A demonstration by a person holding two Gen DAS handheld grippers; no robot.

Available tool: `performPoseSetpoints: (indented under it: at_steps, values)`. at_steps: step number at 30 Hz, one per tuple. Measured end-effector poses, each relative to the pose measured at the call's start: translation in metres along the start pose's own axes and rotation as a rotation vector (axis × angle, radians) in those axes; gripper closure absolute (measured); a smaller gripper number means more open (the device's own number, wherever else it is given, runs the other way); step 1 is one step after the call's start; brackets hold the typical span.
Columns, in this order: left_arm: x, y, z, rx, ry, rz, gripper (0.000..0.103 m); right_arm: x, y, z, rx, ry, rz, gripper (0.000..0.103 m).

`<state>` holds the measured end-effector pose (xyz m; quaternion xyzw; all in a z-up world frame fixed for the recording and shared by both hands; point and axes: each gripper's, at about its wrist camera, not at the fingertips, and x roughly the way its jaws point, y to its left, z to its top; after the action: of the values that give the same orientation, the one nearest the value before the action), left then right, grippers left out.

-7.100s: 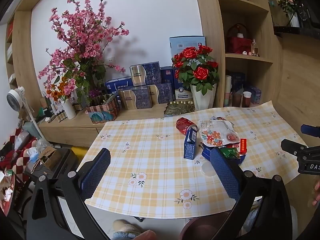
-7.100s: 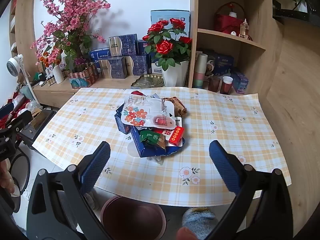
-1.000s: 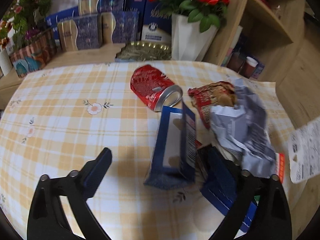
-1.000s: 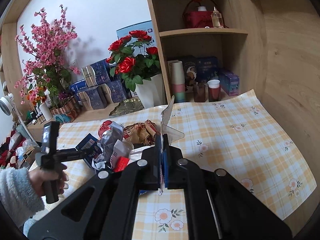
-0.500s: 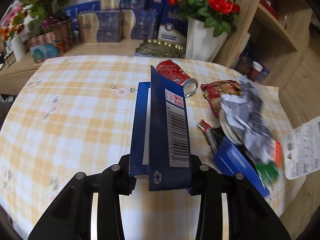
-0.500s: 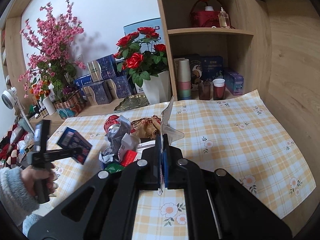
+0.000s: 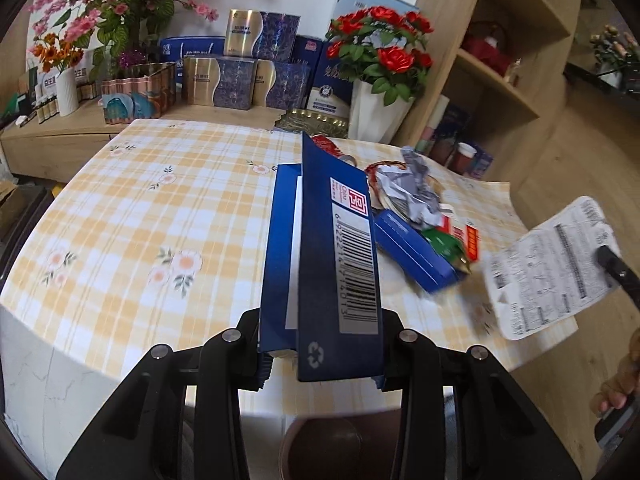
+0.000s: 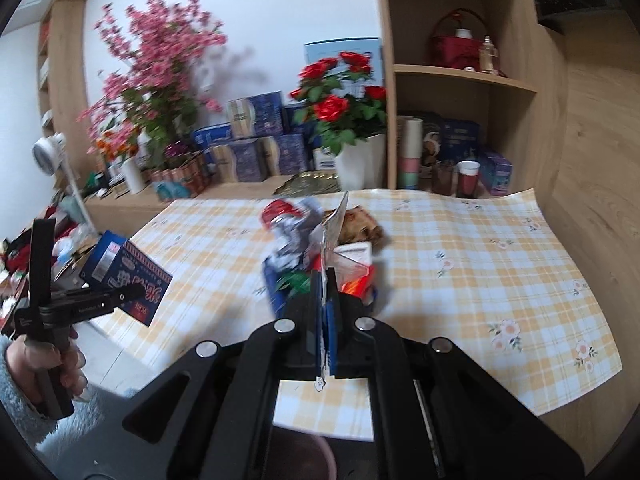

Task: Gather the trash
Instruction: 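Carry the blue carton and the receipt down over the brown bin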

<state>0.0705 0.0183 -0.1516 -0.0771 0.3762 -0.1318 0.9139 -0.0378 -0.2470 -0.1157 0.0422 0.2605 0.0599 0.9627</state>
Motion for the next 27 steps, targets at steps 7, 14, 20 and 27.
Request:
performPoseSetpoints:
  at_steps: [7,14,20,27]
  values:
    - [-0.035,0.005,-0.047,0.001,0.001,-0.030,0.067,-0.018,0.033,-0.038,-0.041,0.049,0.083,0.097]
    - [-0.046,0.004,-0.102,0.048,0.037,-0.027,0.067,-0.015,0.054,-0.089,-0.013,0.146,0.158,0.097]
    - [-0.044,0.008,-0.130,0.036,0.049,-0.029,0.067,0.008,0.060,-0.138,0.021,0.292,0.199,0.097]
    - [-0.033,0.014,-0.142,0.019,0.064,-0.045,0.067,0.050,0.069,-0.175,-0.014,0.436,0.189,0.097]
